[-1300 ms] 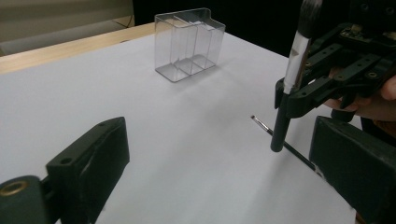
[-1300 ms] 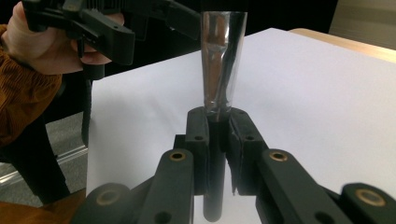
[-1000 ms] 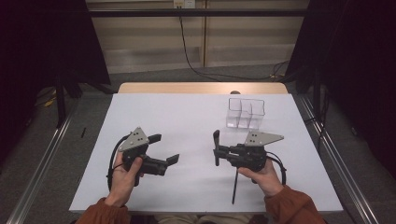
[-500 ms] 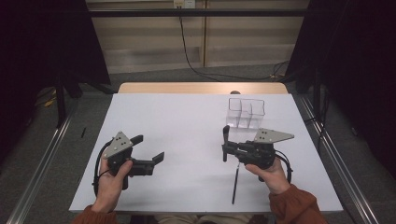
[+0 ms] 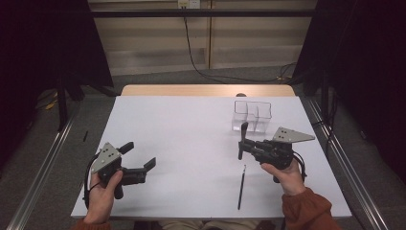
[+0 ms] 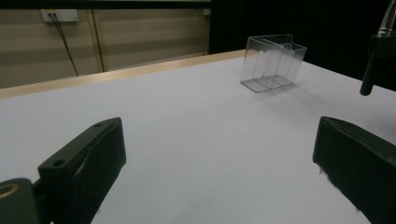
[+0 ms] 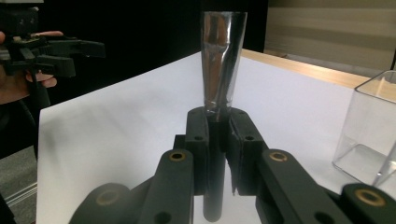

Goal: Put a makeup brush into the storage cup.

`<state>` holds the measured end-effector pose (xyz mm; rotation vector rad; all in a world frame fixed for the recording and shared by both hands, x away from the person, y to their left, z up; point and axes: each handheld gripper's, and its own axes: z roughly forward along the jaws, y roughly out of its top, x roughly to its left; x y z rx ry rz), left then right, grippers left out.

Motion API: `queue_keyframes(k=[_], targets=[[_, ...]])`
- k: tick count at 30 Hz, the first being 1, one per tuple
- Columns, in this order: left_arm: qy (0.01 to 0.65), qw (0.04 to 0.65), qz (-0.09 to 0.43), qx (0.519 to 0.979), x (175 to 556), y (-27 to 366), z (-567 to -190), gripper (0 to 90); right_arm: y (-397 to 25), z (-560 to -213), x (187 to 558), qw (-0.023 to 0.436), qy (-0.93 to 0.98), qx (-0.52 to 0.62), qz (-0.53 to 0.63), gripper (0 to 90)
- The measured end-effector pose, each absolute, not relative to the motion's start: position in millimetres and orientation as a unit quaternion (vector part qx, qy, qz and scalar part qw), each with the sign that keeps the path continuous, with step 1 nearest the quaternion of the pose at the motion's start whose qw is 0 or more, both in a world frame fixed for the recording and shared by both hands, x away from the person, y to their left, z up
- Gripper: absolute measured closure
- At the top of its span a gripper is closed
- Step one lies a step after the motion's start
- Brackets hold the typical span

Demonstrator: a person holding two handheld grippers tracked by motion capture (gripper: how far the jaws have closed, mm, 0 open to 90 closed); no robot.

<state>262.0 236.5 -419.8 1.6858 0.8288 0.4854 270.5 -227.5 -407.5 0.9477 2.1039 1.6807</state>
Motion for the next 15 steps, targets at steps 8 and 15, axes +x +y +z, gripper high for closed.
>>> queue_keyframes(k=[8, 15], targets=[[0.35, 0.572, 0.206, 0.712, 258, 248, -426, 1.6, -235, -404, 273, 0.153, 0.721, 0.338, 0.585, 79.2], [0.341, 0.569, 0.207, 0.719, 253, 253, -427, 1.3, -245, -396, 276, 0.17, 0.712, 0.348, 0.586, 79.3]])
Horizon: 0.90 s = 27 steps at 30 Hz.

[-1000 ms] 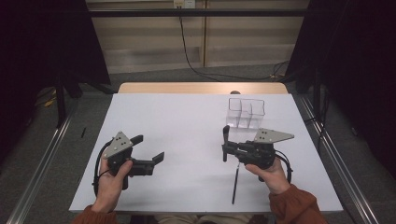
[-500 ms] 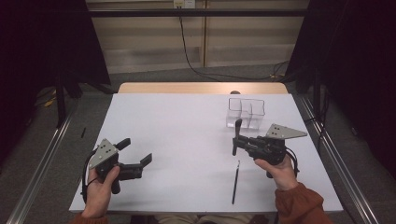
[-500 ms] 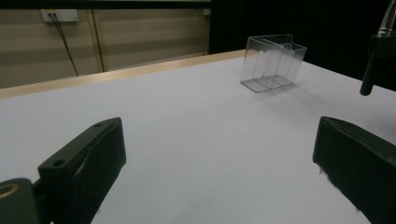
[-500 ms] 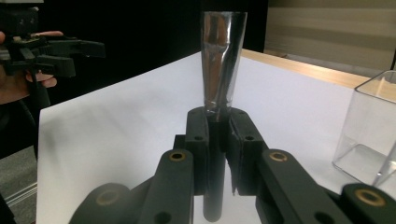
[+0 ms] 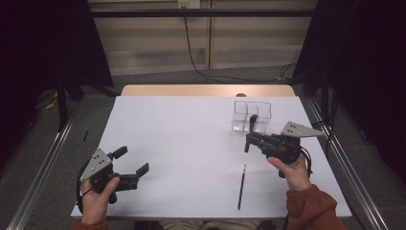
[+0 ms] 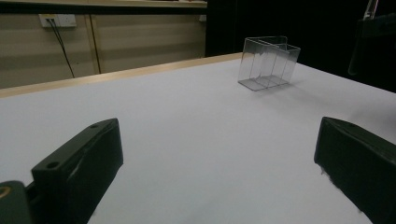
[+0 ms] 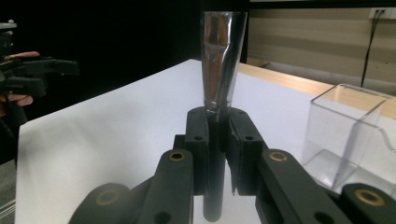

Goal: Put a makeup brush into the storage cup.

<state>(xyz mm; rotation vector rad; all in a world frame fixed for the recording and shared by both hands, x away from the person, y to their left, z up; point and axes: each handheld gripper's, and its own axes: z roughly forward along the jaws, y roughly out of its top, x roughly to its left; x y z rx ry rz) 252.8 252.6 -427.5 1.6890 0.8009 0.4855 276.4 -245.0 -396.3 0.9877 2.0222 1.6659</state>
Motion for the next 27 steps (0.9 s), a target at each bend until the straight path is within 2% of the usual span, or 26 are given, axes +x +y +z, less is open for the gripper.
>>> queue_keyframes(k=[27], targets=[[0.339, 0.563, 0.217, 0.722, 245, 259, -430, 1.8, -291, -368, 313, 0.236, 0.674, 0.396, 0.577, 79.2]])
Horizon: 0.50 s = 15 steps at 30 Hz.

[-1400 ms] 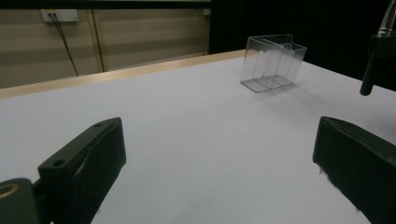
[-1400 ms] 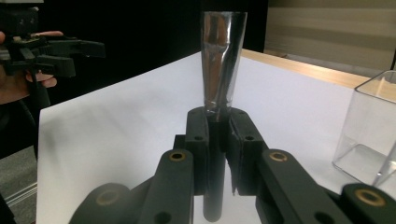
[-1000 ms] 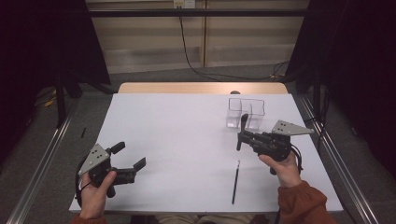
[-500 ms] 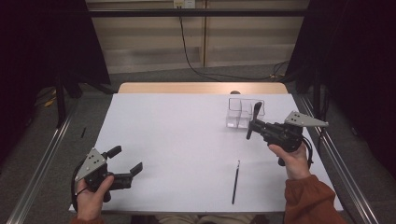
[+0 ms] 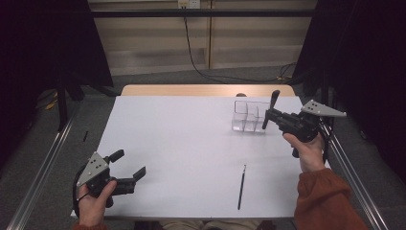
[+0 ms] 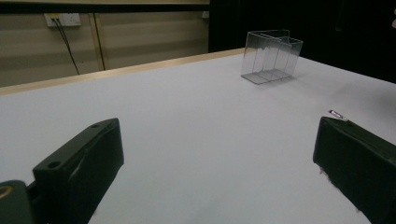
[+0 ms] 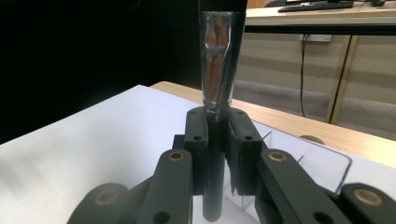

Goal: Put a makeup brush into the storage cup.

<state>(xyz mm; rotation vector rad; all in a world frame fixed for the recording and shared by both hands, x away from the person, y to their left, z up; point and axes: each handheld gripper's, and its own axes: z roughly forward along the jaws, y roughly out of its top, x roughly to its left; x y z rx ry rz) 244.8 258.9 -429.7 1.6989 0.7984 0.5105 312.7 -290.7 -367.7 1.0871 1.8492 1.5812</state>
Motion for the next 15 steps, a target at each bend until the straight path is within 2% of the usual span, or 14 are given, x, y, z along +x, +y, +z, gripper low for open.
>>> queue_keyframes(k=[15], targets=[[0.336, 0.564, 0.217, 0.723, 245, 259, -429, 1.8, -290, -366, 348, 0.262, 0.674, 0.417, 0.55, 79.2]])
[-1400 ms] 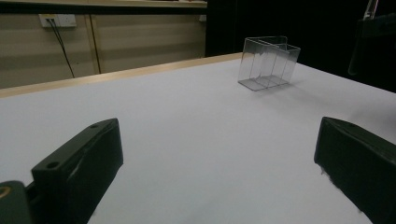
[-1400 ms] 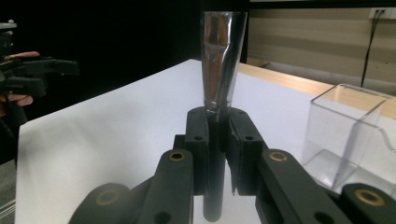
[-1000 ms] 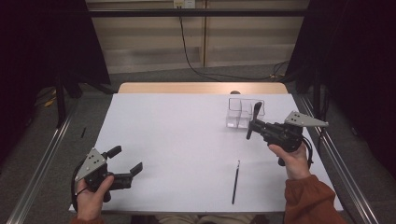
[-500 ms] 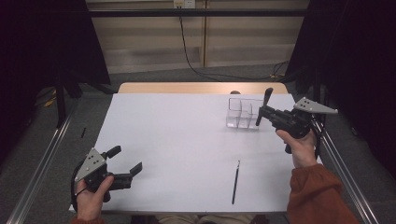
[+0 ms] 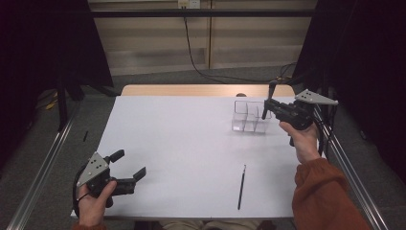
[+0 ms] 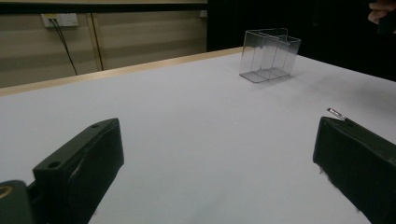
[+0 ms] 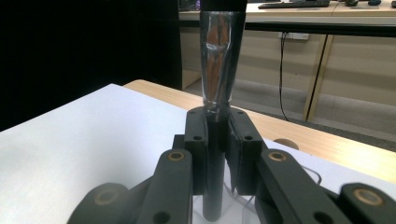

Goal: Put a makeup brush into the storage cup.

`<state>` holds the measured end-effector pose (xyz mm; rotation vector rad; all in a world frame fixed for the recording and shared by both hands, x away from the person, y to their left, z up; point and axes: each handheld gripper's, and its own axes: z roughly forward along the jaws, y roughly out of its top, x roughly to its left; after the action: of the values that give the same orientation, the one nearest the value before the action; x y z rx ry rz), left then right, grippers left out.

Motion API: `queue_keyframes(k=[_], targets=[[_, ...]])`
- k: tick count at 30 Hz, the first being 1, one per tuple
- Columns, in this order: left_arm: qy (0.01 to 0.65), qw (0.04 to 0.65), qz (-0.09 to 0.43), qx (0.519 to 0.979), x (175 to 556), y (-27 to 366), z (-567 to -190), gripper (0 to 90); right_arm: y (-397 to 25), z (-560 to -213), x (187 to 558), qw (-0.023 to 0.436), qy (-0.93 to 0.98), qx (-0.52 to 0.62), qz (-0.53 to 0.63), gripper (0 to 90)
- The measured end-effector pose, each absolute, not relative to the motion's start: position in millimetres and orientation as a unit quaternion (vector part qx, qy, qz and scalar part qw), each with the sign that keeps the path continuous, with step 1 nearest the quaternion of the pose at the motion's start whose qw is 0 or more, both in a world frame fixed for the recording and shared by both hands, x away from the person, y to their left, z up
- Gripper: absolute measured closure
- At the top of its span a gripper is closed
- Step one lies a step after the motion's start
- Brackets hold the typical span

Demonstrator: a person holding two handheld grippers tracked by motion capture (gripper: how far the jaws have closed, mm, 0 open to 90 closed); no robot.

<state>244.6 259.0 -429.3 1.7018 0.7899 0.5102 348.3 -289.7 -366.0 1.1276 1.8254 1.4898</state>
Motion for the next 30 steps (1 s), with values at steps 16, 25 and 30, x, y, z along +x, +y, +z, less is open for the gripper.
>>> queue_keyframes(k=[16, 25, 30], targets=[[0.332, 0.561, 0.22, 0.726, 245, 259, -429, 1.9, -293, -379, 386, 0.279, 0.672, 0.455, 0.513, 79.2], [0.333, 0.557, 0.223, 0.727, 246, 260, -429, 1.8, -294, -388, 392, 0.276, 0.675, 0.463, 0.505, 79.2], [0.332, 0.557, 0.224, 0.727, 246, 260, -429, 1.8, -293, -392, 393, 0.276, 0.678, 0.464, 0.499, 79.2]])
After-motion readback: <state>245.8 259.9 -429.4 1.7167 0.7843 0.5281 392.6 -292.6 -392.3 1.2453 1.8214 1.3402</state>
